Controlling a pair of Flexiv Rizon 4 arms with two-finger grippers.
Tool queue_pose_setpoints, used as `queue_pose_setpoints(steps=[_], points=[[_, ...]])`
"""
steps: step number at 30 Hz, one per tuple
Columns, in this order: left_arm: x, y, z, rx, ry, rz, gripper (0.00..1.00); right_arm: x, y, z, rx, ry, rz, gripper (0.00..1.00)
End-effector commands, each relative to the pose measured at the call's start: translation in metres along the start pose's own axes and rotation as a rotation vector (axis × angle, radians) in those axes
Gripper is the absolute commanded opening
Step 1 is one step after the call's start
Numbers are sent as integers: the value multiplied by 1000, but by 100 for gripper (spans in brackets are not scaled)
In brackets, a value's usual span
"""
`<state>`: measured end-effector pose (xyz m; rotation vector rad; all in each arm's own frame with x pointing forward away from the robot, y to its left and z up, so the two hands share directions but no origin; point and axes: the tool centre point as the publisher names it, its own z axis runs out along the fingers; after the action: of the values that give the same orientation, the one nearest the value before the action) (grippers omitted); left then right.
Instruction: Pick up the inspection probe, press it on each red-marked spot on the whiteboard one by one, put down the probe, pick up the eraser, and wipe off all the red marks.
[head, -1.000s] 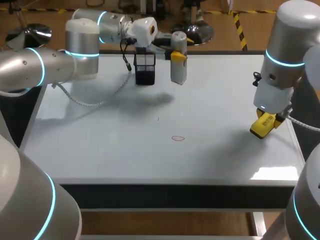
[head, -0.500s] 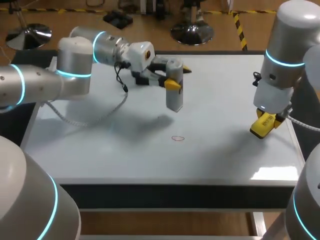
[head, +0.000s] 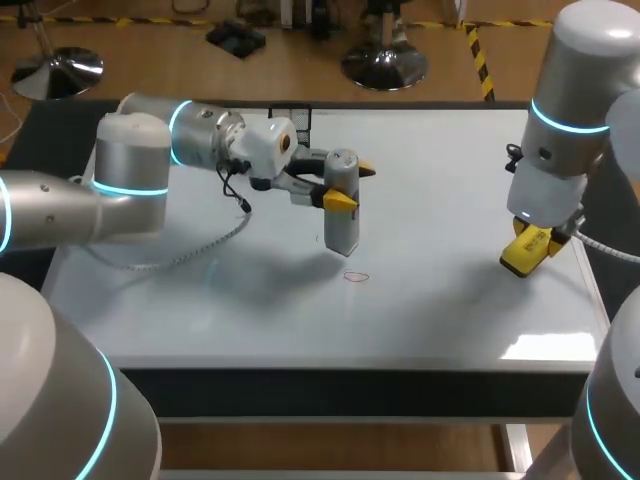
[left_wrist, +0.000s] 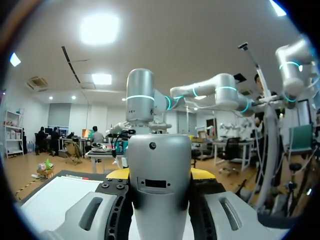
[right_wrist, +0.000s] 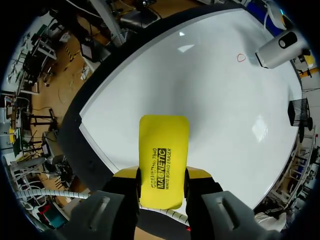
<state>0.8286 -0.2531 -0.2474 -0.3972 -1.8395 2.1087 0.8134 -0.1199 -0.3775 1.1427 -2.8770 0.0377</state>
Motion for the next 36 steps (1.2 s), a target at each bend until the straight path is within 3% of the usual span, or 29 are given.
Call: queue_pose_setpoints(steps=[1,16,36], points=[[6,2,4,4,-155,-13,0,0,0,0,2,2,-1,0],[8,27,21,42,-76,-52,0,0,0,0,2,2,-1,0],[10,33,26,27,-56,-70,0,0,0,0,2,2,-1,0]])
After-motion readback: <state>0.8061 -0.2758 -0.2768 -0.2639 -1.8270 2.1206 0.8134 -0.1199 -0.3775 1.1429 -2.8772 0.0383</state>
